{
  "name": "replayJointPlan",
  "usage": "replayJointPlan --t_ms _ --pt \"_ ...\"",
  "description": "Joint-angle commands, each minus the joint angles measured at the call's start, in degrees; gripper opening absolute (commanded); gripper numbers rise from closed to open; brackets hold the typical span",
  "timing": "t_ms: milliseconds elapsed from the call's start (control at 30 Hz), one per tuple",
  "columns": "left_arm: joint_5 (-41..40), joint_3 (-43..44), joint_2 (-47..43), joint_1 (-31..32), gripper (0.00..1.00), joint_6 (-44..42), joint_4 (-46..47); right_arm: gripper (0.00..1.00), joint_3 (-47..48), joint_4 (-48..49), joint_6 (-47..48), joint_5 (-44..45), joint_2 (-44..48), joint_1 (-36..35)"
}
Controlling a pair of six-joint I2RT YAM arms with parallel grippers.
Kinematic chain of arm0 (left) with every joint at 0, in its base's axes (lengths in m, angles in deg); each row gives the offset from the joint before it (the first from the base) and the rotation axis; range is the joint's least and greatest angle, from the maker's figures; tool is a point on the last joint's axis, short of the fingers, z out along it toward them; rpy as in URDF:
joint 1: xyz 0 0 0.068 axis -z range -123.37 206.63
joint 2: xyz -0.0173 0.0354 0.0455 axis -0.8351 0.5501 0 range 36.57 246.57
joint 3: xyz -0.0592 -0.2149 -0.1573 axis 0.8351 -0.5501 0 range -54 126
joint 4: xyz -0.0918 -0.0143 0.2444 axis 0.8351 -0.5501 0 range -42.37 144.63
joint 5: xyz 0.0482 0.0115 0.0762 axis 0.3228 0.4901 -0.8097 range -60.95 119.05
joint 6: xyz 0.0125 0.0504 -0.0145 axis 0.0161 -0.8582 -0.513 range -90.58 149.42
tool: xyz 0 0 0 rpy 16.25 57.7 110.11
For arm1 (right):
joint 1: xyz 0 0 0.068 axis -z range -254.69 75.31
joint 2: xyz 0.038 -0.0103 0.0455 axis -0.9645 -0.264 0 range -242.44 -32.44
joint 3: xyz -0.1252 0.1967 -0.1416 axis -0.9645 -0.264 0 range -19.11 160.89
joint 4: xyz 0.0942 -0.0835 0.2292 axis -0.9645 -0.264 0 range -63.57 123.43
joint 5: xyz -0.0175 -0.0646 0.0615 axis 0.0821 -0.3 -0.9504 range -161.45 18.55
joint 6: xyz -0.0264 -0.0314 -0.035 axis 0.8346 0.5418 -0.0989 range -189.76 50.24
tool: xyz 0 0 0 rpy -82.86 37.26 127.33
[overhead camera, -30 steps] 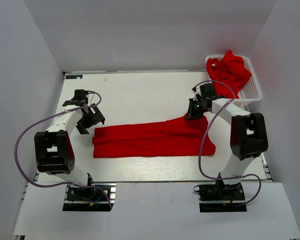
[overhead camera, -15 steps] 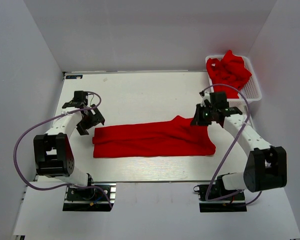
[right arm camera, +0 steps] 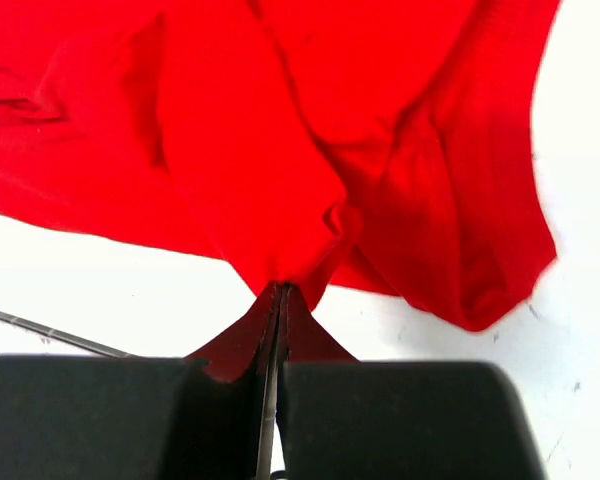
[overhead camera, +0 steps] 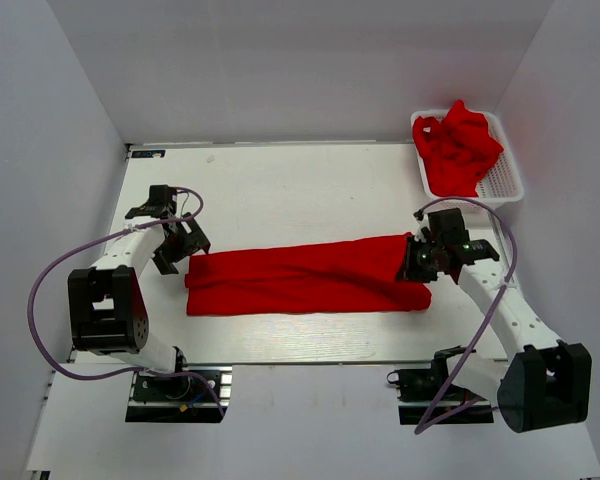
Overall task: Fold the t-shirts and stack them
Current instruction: Fold the other side of the tshirt into a rectangle
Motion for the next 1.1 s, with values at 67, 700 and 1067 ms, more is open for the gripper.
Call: replayJointPlan --t_ms 67,700,1067 --pt "0.7 0.0 -1.1 0.3 1.00 -0.3 0.7 0.00 0.2 -4.3 -3.2 2.2 2.3 0.1" --pt "1.3 0.0 0.5 0.3 1.00 -0.3 0.2 0.72 -2.6 -5.1 -4.1 5.7 -2.3 -0.1" --pt "12.6 0.5 -0.7 1.4 1.00 -2.8 6.5 0.90 5.4 2.4 -3.3 -2.3 -6.3 -0.3"
